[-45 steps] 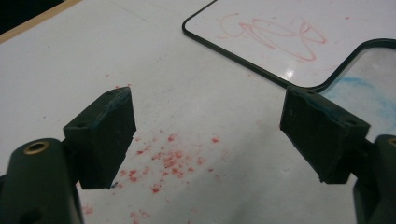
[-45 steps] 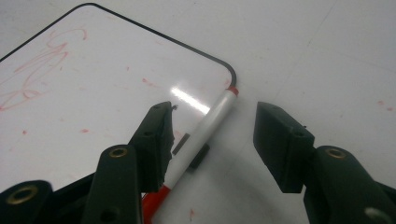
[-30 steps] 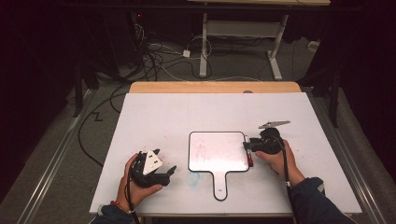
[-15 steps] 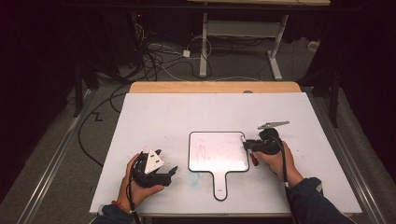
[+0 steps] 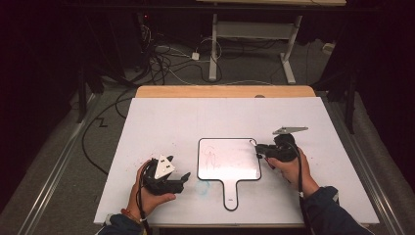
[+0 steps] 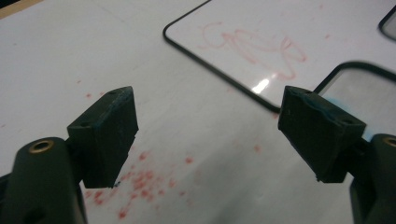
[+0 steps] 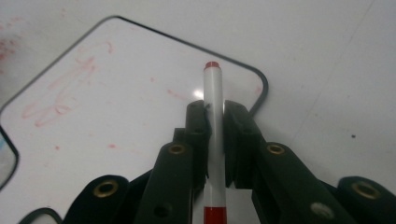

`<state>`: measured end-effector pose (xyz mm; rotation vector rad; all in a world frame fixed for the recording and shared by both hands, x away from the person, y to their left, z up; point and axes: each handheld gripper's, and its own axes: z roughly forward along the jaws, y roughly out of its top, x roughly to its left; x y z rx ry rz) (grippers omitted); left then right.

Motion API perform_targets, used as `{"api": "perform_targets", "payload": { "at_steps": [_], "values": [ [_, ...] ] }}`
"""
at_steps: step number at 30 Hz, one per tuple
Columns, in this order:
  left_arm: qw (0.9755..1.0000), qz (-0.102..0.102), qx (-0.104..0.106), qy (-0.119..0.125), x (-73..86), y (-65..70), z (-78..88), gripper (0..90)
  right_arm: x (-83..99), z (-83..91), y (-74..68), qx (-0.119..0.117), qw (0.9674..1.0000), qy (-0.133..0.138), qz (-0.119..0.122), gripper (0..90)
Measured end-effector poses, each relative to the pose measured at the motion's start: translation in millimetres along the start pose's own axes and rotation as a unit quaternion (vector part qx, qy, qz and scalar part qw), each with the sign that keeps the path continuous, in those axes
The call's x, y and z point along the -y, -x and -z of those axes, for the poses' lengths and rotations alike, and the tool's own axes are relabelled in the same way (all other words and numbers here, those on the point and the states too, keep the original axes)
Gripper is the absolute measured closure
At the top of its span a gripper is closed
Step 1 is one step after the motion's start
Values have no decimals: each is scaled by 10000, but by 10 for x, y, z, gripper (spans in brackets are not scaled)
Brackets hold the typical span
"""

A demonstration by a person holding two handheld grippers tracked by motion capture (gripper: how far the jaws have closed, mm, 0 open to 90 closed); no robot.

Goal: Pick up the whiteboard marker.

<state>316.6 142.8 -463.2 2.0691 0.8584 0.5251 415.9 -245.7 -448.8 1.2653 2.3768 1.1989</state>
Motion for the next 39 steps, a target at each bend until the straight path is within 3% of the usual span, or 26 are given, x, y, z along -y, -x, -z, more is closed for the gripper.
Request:
{"api": "perform_targets", "payload": {
  "at_steps": [2,3,4,7,9,11,12,19,23,27,28,29,32,34,36,39],
  "values": [
    [9997,111,208,89,-155,62,-76,208,-47,81,-99,-85,9996,257,124,815],
    [9997,111,208,89,-155,62,-76,208,-59,102,-133,-143,9992,338,139,815],
    [9987,174,442,194,-255,122,-140,208,-70,120,-172,-183,9989,402,165,815],
    [9985,133,489,214,-360,208,-222,208,-90,147,-290,-309,9974,589,275,816],
    [9966,58,776,271,-504,346,-352,208,-97,155,-370,-398,9962,684,353,816],
    [9956,58,888,304,-549,394,-395,208,-102,167,-446,-519,9944,815,432,816],
    [9929,83,1124,367,-639,485,-477,208,-104,175,-484,-566,9937,852,463,816],
    [9887,108,1423,455,-873,700,-725,262,-97,239,-696,-846,9881,1103,665,816],
    [9844,327,1658,491,-907,718,-828,279,-78,262,-739,-958,9852,1246,685,815],
    [9821,442,1747,539,-922,723,-852,325,-67,281,-748,-943,9834,1387,694,815],
    [9775,553,1922,667,-929,718,-849,334,-64,285,-747,-948,9829,1433,665,815],
    [9775,553,1922,667,-929,718,-849,334,-64,285,-747,-948,9829,1433,665,815],
    [9713,662,2129,829,-942,705,-819,335,-62,290,-751,-933,9820,1486,693,816],
    [9755,555,1988,756,-942,699,-803,332,-60,287,-748,-880,9826,1458,746,816],
    [9748,624,2003,754,-920,649,-800,315,-54,285,-740,-871,9828,1440,760,816],
    [9795,762,1735,684,-902,555,-812,324,-45,276,-737,-886,9830,1400,795,816]
  ]
}}
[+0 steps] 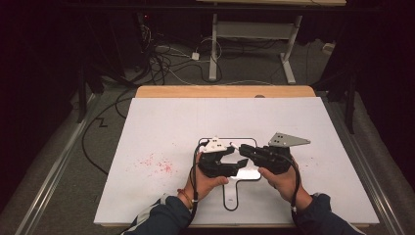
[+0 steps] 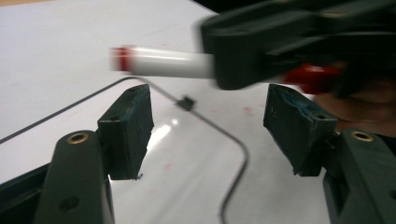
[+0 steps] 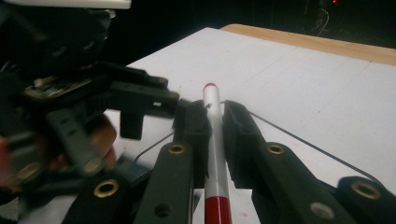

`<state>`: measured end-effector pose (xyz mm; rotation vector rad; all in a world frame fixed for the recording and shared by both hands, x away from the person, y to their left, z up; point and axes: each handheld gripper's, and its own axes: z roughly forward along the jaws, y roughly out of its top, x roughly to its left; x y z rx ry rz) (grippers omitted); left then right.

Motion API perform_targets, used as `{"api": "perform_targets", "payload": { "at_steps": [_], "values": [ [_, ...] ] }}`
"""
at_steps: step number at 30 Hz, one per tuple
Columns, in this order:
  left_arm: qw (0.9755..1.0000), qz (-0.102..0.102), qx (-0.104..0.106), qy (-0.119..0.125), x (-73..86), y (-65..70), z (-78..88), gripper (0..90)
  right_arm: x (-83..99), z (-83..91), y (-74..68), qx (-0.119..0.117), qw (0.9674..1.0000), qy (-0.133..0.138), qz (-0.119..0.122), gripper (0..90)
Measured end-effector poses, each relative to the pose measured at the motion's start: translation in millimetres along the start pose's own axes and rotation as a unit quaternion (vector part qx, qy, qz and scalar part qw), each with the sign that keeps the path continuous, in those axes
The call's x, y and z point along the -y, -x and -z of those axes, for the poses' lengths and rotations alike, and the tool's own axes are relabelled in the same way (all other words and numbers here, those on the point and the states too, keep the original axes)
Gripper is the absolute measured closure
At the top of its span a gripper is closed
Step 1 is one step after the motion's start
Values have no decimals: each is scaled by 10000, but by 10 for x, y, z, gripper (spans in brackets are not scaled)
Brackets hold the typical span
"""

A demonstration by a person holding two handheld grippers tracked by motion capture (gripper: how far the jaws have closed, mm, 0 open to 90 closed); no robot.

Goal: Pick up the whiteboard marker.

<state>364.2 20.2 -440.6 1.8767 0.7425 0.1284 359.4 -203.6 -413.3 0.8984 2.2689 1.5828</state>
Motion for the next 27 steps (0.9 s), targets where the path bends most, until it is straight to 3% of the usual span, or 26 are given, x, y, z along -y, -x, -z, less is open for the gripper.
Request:
{"api": "perform_targets", "payload": {
  "at_steps": [1,3,6,8,10,12,14,23,27],
  "values": [
    [10000,0,0,0,0,0,0,334,2,-3,-2,-8,10000,-6,8,816],
    [9985,-197,-507,-93,-4,-49,26,380,3,-8,-10,-32,10000,-15,33,816],
    [9981,-148,-595,-47,-1,-83,48,386,12,-16,-12,-61,10000,-45,20,816],
    [9957,-319,-865,-66,-12,-53,51,410,20,-26,-14,-97,9999,-71,26,816],
    [9956,-328,-878,-25,-15,-45,60,410,23,-30,-15,-104,9999,-84,23,816],
    [9939,-351,-1047,73,-22,-37,86,416,25,-33,-14,-157,9998,-103,6,816],
    [9951,-268,-938,174,-22,-50,105,418,33,-42,-15,-225,9996,-133,-43,816],
    [9945,-317,-980,179,-29,-36,106,434,51,-68,-27,-318,9991,-287,33,817],
    [9946,-444,-928,135,-38,-57,151,372,46,-54,-22,-270,9993,-261,87,818]
  ]
}}
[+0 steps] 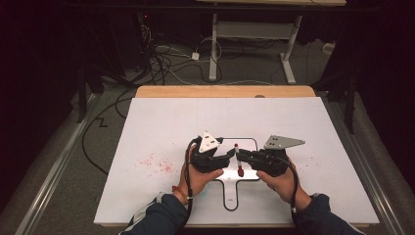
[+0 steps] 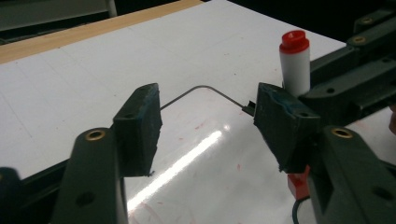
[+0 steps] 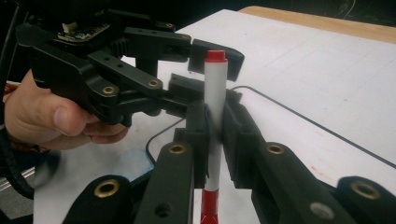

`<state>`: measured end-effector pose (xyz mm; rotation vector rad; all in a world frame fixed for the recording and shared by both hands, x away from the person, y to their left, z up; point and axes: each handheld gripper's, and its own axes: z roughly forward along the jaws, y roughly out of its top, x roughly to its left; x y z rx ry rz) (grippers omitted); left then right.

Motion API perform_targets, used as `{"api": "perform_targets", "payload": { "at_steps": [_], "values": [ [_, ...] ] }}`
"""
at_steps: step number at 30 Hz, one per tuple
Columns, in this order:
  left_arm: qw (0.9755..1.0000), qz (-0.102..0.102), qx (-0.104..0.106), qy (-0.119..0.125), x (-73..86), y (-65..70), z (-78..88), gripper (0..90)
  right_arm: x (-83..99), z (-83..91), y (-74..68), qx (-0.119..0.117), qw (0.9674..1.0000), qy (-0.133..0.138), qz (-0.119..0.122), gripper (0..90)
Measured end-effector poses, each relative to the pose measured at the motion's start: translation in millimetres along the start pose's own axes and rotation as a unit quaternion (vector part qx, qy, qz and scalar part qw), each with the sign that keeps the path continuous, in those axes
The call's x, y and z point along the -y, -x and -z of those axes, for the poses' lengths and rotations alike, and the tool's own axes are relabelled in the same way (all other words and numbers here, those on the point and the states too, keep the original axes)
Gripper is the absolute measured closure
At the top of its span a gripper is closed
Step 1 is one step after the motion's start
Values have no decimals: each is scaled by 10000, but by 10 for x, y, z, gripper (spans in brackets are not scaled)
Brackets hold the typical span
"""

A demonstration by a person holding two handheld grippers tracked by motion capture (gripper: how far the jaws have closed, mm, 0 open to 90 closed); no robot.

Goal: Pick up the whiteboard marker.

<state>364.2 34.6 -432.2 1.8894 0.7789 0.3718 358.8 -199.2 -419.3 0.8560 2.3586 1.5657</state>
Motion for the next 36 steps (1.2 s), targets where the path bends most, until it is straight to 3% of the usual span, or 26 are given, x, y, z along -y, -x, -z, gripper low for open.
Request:
{"api": "perform_targets", "payload": {
  "at_steps": [3,7,8,10,16,21,30,36],
  "values": [
    [9995,-133,194,-201,42,-78,67,326,-16,39,21,53,10000,81,5,818],
    [9989,-89,380,-257,79,-103,83,287,-32,86,52,124,9997,190,-13,818],
    [9978,-98,577,-297,82,-84,102,282,-33,92,57,144,9997,213,-26,818],
    [9965,-201,735,-346,70,-44,101,282,-35,102,62,146,9996,234,-32,818],
    [9936,-286,1073,-228,12,183,2,310,-33,76,30,116,9996,275,-10,818],
    [9940,-309,1015,-264,9,209,-67,396,-33,61,-22,93,9995,289,89,818],
    [9941,-415,984,-202,0,205,-54,669,-24,57,-48,79,9994,320,117,817],
    [9949,-524,824,-256,2,219,-49,750,-23,57,-59,114,9993,340,105,815]
  ]
}}
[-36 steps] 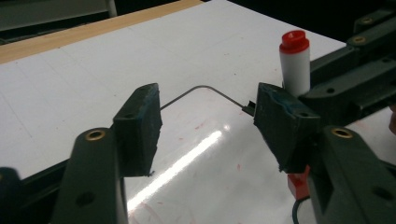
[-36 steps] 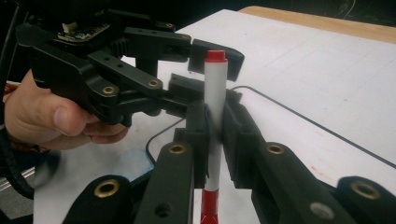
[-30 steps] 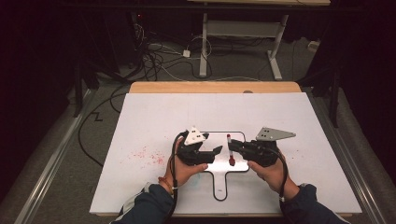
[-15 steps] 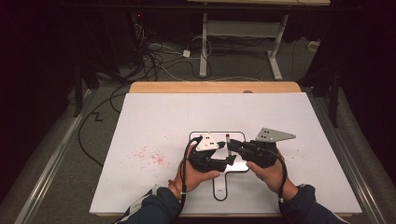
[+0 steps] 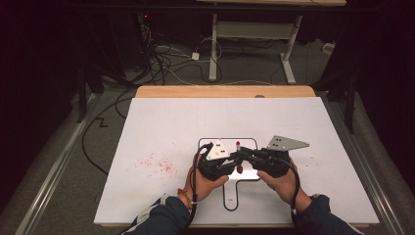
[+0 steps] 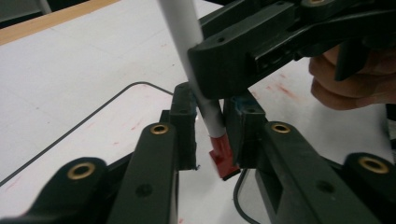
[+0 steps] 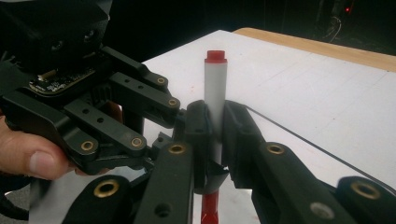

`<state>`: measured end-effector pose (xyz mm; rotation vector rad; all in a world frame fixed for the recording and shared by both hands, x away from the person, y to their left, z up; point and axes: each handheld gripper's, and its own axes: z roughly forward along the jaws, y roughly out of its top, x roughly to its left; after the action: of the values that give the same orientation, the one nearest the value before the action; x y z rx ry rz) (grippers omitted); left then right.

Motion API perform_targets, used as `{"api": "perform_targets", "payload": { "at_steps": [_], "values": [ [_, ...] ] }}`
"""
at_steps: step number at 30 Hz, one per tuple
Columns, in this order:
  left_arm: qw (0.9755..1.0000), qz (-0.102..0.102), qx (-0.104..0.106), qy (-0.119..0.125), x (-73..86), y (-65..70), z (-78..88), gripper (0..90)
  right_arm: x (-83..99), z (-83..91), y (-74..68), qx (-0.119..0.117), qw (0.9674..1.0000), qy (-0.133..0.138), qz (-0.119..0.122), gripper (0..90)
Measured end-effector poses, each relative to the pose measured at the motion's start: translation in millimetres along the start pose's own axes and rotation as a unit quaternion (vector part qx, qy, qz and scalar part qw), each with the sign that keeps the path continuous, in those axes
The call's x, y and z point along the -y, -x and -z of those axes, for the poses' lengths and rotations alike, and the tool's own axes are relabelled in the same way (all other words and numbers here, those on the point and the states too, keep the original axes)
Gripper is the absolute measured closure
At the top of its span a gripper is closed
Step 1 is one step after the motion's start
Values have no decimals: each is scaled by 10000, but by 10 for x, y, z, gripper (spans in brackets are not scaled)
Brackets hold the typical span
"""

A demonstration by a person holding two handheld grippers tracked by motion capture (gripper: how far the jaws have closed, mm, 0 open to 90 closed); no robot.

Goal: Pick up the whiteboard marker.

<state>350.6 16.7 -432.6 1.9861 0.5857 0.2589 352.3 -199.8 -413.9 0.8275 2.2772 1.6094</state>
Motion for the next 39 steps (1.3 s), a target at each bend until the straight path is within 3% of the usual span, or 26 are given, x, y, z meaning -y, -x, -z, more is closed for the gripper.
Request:
{"api": "perform_targets", "payload": {
  "at_steps": [2,7,8,11,16,18,20,22,23,24,26,27,30,31,32,39],
  "values": [
    [10000,75,36,-4,12,-37,4,784,-3,4,0,25,10000,-3,27,812],
    [10000,7,-36,-53,6,-25,-8,786,-2,-4,-8,59,10000,-16,42,801],
    [9999,-28,-74,-69,7,-25,-11,785,-10,2,-11,69,10000,-3,48,745],
    [9999,-18,-106,-50,11,-45,0,785,-28,47,-3,105,9999,57,64,709],
    [9997,75,-238,29,46,-139,50,786,-48,208,17,453,9983,136,350,605],
    [9996,101,-260,27,54,-162,63,786,-21,300,27,679,9956,120,629,589],
    [9996,112,-253,33,58,-173,70,786,-9,332,35,730,9950,127,676,567],
    [9995,83,-289,40,56,-177,90,787,32,455,73,922,9918,159,872,527],
    [9995,83,-289,40,56,-177,90,787,32,455,73,922,9918,159,872,527],
    [9994,58,-323,54,53,-177,99,787,55,526,84,1060,9894,194,977,474],
    [9993,49,-363,109,50,-181,118,787,71,557,88,1112,9881,210,1044,456],
    [9991,38,-408,140,51,-190,134,787,116,608,95,1212,9858,185,1149,397],
    [9988,12,-473,137,47,-206,154,787,164,650,99,1240,9842,157,1251,344],
    [9986,-38,-514,115,43,-211,162,787,202,677,96,1387,9810,148,1350,329],
    [9984,-77,-551,134,36,-226,186,787,264,710,88,1648,9743,120,1531,272],
    [9982,-24,-537,250,37,-309,238,786,419,851,114,1851,9727,134,1392,221]
  ]
}}
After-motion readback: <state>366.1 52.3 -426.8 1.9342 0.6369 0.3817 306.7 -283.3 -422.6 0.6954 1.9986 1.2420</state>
